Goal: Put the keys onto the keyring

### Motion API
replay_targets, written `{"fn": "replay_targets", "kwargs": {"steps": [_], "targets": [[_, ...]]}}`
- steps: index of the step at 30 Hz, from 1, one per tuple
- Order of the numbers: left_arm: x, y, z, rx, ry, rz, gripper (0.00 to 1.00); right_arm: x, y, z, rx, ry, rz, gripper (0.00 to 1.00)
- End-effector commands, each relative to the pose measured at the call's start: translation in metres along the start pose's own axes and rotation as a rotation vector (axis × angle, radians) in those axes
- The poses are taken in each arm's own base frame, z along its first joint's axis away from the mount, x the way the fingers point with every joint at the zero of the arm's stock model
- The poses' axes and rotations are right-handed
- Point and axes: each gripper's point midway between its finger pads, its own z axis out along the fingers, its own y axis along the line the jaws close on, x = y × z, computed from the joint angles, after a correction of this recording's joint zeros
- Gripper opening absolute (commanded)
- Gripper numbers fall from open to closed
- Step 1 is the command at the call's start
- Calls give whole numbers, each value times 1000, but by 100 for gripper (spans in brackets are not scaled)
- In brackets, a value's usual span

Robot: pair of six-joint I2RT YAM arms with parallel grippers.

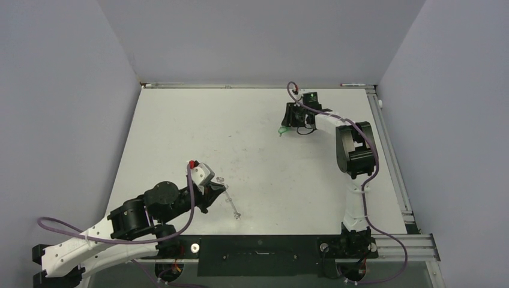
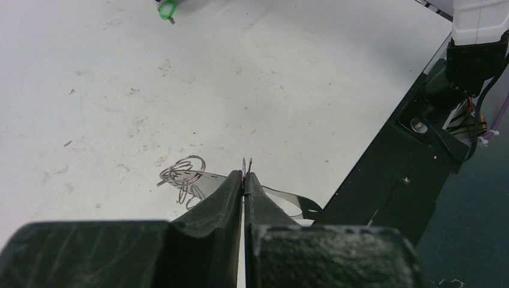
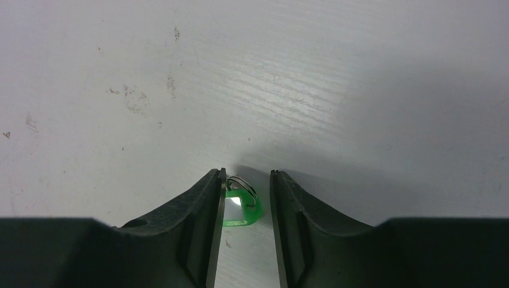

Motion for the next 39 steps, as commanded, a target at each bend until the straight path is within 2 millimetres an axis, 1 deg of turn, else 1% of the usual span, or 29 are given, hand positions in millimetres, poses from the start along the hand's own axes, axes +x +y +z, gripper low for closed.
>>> {"fn": "replay_targets", "kwargs": {"steps": [1, 5, 9, 12, 17, 20, 23, 27, 30, 31, 32, 36, 37, 39], "targets": [[-14, -6, 3, 30, -47, -20, 0, -20, 9, -13, -77, -70, -8, 33], [-13, -4, 5, 25, -39, -20, 0, -16, 11, -11, -102, -59, -8, 27], [-12, -3, 6, 20, -33, -21, 0, -13, 11, -11, -108, -49, -5, 27], [-12, -3, 7, 16, -33, -22, 0, -14, 12, -15, -115, -54, -9, 33], [-12, -2, 7, 16, -31, -22, 0, -17, 11, -20, -139, -61, -16, 38], [-11, -3, 8, 18, -29, -22, 0, -16, 10, -19, -143, -53, -39, 39], [-11, -2, 8, 16, -26, -22, 0, -9, 7, -15, -142, -17, -53, 35], [-11, -3, 8, 19, -26, -23, 0, -4, 3, -12, -135, 7, -69, 34], [-11, -3, 9, 19, -24, -23, 0, -1, 2, -12, -132, 16, -75, 31], [-11, -3, 9, 18, -22, -23, 0, 0, 2, -11, -132, 18, -77, 28], [-11, -3, 9, 20, -23, -23, 0, 0, 2, -11, -133, 19, -76, 23], [-11, -2, 9, 18, -22, -24, 0, -2, 3, -12, -138, 16, -78, 9], [-11, -2, 9, 18, -22, -24, 0, -3, 4, -12, -139, 14, -79, 7], [-11, -2, 9, 19, -24, -24, 0, -4, 5, -14, -142, 13, -81, 5]]}}
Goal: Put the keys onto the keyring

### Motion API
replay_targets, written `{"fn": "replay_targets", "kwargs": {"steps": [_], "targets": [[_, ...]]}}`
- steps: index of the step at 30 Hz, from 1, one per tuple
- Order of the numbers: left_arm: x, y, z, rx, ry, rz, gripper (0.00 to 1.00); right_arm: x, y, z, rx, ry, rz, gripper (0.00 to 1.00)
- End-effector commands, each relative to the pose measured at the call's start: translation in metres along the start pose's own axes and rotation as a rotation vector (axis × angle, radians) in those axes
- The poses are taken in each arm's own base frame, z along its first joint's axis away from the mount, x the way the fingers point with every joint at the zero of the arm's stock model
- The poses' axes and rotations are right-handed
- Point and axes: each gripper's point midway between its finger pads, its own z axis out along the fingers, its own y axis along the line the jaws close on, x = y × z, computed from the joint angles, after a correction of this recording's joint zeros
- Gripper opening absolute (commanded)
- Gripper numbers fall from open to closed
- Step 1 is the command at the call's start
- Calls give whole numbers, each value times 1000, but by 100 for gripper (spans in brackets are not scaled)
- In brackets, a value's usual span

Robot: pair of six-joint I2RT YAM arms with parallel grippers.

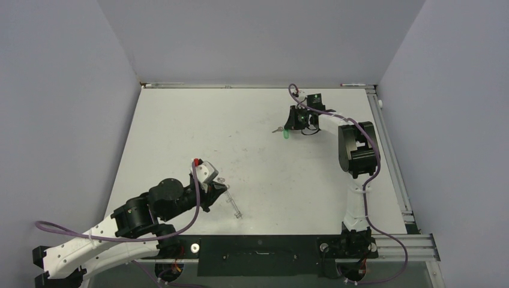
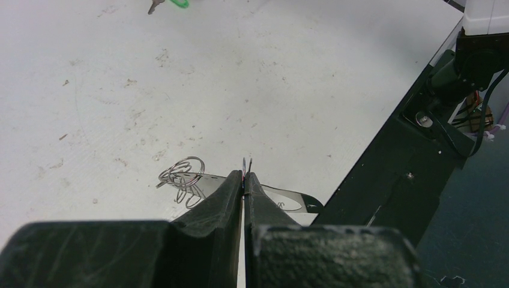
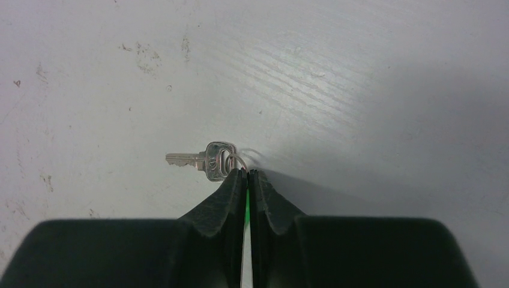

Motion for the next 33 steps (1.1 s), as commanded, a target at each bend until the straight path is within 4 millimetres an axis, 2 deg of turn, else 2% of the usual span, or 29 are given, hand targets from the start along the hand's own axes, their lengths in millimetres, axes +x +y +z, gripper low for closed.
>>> {"fn": "replay_targets", "kwargs": {"steps": [1, 6, 21, 30, 33], "targets": [[-18, -4, 1, 19, -66, -18, 0, -20, 5, -7, -18, -38, -38, 5], [-19, -4, 0, 18, -70, -16, 0, -24, 14, -12, -38, -71, -67, 5], [-23, -2, -2, 16, -88, -4, 0, -40, 101, -58, -109, -215, -209, 5], [-26, -3, -4, 33, -115, 14, 0, -36, 147, -96, -129, -267, -280, 5], [-25, -4, -1, 41, -126, 32, 0, -28, 165, -106, -149, -280, -297, 5]]}}
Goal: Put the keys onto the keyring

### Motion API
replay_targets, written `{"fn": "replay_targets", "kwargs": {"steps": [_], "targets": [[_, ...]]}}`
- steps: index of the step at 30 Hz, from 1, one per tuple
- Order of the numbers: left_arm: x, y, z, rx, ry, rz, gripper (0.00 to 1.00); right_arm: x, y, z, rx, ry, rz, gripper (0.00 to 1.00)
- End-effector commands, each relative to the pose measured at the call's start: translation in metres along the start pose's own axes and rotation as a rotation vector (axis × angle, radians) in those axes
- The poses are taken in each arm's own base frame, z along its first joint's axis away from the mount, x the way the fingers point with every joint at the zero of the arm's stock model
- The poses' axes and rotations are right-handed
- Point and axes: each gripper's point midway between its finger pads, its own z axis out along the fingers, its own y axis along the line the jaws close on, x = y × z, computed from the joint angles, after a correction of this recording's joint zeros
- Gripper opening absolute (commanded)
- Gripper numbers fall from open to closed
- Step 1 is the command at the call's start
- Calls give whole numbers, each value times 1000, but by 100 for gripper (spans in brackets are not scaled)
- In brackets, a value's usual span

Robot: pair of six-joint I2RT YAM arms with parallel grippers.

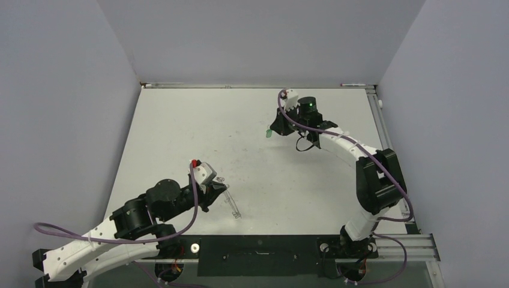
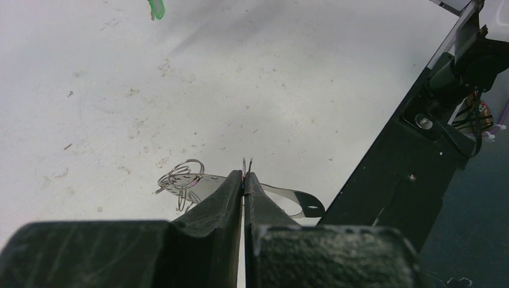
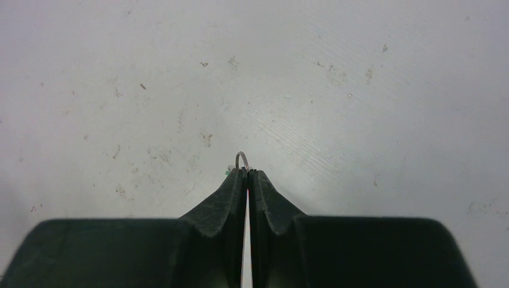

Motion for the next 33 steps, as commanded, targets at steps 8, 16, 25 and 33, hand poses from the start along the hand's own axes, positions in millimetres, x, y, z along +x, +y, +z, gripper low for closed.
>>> {"fn": "replay_targets", "kwargs": {"steps": [8, 16, 25, 33], "targets": [[-29, -17, 11, 83, -143, -39, 0, -23, 69, -47, -5, -157, -62, 5], [-27, 16, 23, -137, -40, -51, 0, -24, 108, -86, -54, -225, -7, 5], [-55, 5, 21, -57, -128, 33, 0, -13, 140, -118, -82, -246, -24, 5], [-89, -4, 19, 6, -286, 205, 0, -6, 159, -142, -82, -243, -36, 5]]}}
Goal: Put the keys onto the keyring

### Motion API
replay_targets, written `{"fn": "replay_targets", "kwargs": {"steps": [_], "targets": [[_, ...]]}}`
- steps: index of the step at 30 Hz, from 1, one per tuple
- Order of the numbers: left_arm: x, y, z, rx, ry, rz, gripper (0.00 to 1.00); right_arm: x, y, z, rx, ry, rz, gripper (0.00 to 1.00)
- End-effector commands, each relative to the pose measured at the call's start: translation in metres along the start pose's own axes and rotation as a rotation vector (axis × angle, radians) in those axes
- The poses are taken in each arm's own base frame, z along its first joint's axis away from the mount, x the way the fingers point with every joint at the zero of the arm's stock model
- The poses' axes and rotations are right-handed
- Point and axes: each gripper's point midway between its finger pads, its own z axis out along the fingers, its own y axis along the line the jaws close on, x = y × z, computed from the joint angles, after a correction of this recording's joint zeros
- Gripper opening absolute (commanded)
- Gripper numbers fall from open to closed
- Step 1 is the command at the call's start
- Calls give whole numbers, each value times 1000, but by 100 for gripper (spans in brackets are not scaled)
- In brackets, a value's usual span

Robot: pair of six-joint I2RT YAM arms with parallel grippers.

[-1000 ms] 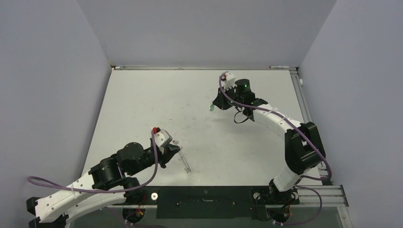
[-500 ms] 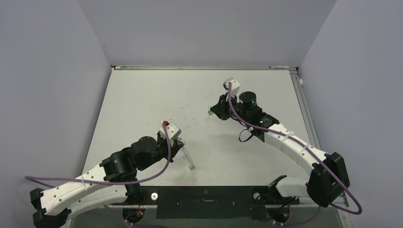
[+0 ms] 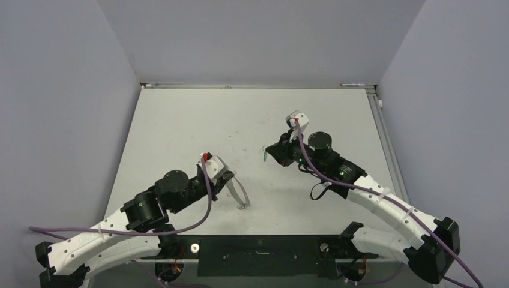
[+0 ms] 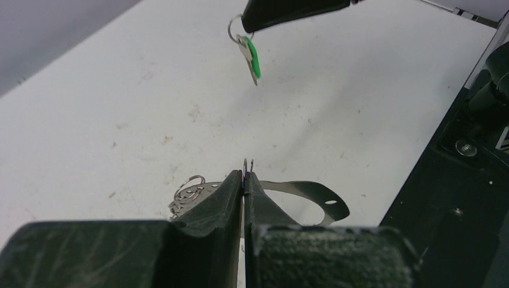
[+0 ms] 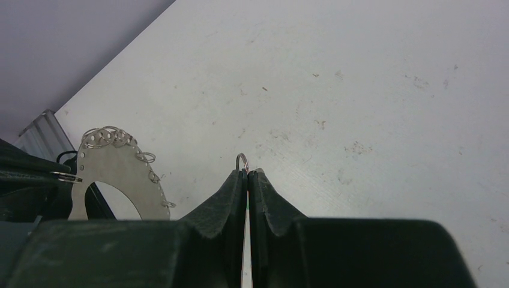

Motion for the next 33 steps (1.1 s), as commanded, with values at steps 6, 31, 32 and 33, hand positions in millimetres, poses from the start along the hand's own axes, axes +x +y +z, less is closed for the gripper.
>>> {"fn": "replay_targets", "kwargs": {"steps": [6, 31, 32, 33], "targets": [[-62, 0, 1, 53, -269, 93, 0, -4, 33, -17, -2, -16, -55, 5], [-45, 1, 5, 179, -247, -51, 0, -8, 125, -3, -318, -22, -198, 5], [-46, 0, 4, 179, -248, -51, 0, -10, 126, -5, -320, -26, -200, 5], [-45, 0, 4, 179, -248, -52, 0, -11, 126, -5, -321, -28, -202, 5]]}}
